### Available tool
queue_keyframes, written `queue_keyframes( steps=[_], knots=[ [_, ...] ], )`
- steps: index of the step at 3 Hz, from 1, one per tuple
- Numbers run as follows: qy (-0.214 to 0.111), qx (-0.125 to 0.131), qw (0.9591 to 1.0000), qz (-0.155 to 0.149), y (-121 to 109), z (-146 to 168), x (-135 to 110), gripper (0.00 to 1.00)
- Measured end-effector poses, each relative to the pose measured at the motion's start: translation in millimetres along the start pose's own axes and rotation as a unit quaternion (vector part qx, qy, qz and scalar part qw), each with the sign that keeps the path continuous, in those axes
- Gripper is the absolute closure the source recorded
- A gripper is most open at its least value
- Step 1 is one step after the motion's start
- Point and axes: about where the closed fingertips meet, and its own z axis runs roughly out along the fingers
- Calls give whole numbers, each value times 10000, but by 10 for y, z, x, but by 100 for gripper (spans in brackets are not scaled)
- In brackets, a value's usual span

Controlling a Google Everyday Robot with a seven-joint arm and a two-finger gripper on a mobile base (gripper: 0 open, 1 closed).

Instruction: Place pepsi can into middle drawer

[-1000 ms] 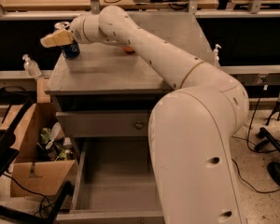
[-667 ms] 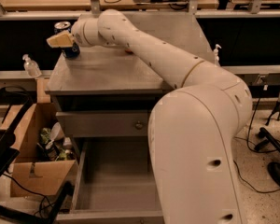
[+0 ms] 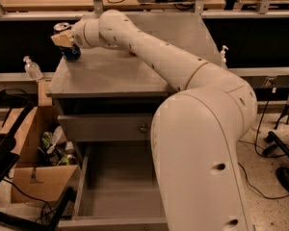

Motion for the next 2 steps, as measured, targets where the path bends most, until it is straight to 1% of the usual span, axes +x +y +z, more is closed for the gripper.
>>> queue_keyframes(
  steps=[1,2],
  knots=[
    [5,-19,10000,2,21,20,7,96],
    [46,47,9999,-156,-55,-182,-122,100]
  ],
)
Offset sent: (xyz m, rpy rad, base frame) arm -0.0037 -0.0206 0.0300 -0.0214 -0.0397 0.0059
